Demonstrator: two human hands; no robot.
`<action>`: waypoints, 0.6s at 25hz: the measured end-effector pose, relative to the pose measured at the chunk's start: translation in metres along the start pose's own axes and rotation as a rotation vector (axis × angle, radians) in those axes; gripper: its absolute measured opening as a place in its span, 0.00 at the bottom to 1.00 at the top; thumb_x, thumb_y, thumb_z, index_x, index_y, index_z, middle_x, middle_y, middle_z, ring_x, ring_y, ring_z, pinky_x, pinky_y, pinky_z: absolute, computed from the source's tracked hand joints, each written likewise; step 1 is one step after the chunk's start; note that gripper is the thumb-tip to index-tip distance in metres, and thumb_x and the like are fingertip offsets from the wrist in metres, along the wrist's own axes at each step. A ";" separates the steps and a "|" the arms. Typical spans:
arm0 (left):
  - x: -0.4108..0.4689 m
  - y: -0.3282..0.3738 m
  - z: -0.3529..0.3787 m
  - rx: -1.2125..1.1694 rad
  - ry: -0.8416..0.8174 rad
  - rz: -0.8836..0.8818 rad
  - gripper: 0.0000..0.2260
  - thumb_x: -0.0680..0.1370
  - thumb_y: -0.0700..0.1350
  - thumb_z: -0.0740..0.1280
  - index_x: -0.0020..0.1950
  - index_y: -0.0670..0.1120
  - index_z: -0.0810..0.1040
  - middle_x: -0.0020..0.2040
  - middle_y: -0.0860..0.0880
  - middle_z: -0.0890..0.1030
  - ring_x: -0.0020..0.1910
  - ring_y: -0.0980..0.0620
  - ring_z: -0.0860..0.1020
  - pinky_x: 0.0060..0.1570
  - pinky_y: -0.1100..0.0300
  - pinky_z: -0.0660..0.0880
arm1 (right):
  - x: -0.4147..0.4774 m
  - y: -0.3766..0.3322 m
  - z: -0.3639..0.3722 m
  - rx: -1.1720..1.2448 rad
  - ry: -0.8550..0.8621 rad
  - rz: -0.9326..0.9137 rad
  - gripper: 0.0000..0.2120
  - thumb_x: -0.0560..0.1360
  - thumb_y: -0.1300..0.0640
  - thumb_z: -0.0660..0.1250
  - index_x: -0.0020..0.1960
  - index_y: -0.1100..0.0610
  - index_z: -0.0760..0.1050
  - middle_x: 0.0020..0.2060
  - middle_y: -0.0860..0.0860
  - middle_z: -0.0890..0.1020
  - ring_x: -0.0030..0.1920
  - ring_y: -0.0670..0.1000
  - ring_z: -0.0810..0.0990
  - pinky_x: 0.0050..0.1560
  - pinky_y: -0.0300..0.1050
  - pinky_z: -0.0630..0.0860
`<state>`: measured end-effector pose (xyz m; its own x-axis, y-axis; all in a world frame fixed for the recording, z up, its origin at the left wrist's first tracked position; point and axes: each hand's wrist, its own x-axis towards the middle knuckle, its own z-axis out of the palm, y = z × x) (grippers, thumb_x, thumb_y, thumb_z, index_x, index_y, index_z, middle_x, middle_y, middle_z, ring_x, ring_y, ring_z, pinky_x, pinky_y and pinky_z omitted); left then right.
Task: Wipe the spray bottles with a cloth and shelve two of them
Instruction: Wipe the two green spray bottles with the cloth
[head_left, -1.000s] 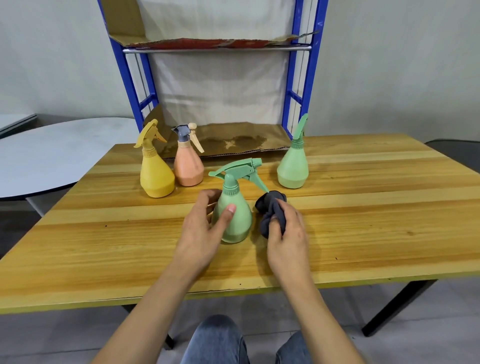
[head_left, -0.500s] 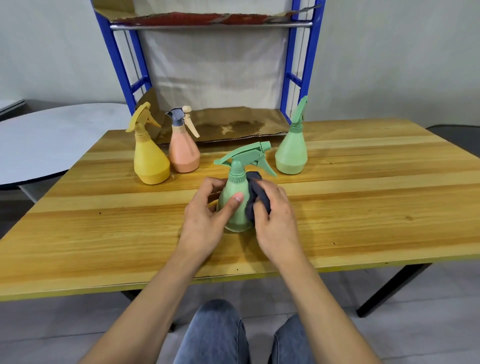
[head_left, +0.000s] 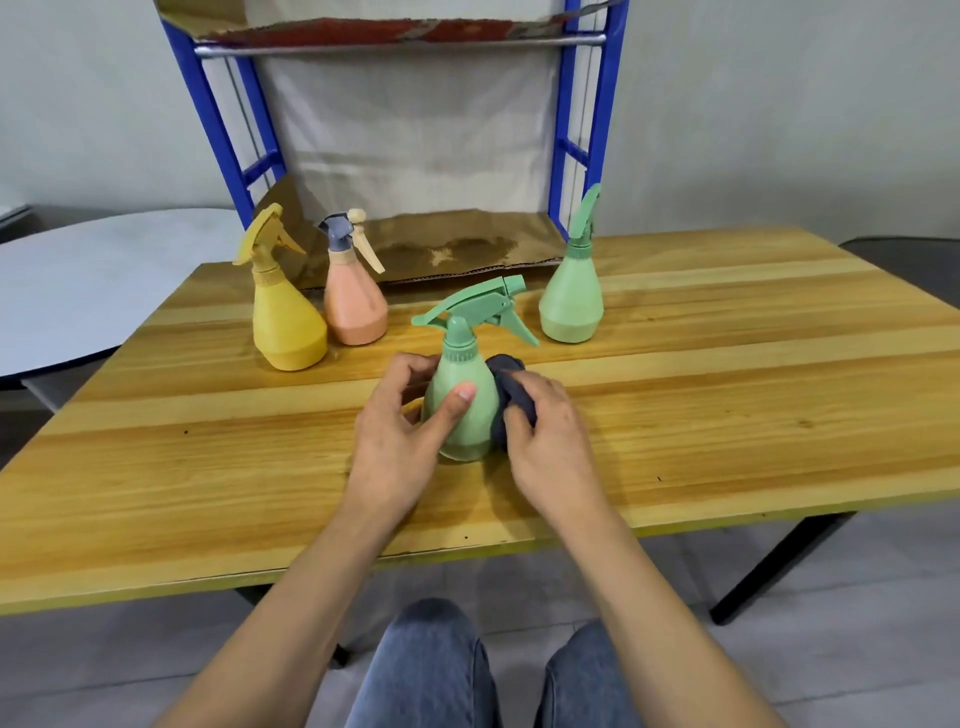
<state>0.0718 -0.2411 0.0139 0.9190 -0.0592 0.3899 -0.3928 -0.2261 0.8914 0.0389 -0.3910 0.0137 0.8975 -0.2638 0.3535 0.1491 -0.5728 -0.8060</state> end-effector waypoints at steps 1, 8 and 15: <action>0.000 -0.001 0.000 -0.002 0.002 0.015 0.16 0.74 0.59 0.73 0.57 0.53 0.77 0.55 0.57 0.83 0.56 0.58 0.81 0.55 0.48 0.81 | 0.008 -0.005 -0.002 0.000 -0.007 -0.039 0.18 0.79 0.61 0.62 0.68 0.54 0.75 0.62 0.52 0.77 0.61 0.49 0.75 0.66 0.43 0.68; 0.000 0.000 -0.001 -0.013 -0.003 -0.009 0.16 0.74 0.61 0.74 0.56 0.55 0.77 0.55 0.57 0.83 0.58 0.57 0.81 0.56 0.45 0.81 | -0.002 0.006 0.003 0.035 -0.008 0.023 0.18 0.80 0.61 0.61 0.69 0.54 0.74 0.65 0.51 0.76 0.62 0.43 0.72 0.70 0.43 0.67; 0.001 -0.003 -0.003 -0.010 -0.030 0.030 0.15 0.76 0.56 0.73 0.58 0.52 0.76 0.56 0.55 0.83 0.58 0.54 0.81 0.56 0.44 0.80 | -0.002 -0.008 0.009 0.143 0.053 -0.131 0.19 0.79 0.60 0.60 0.69 0.53 0.73 0.65 0.47 0.75 0.65 0.43 0.72 0.68 0.37 0.67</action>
<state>0.0739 -0.2376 0.0121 0.9072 -0.0952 0.4098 -0.4207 -0.2145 0.8815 0.0391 -0.3791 0.0152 0.8442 -0.2366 0.4810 0.3238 -0.4899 -0.8094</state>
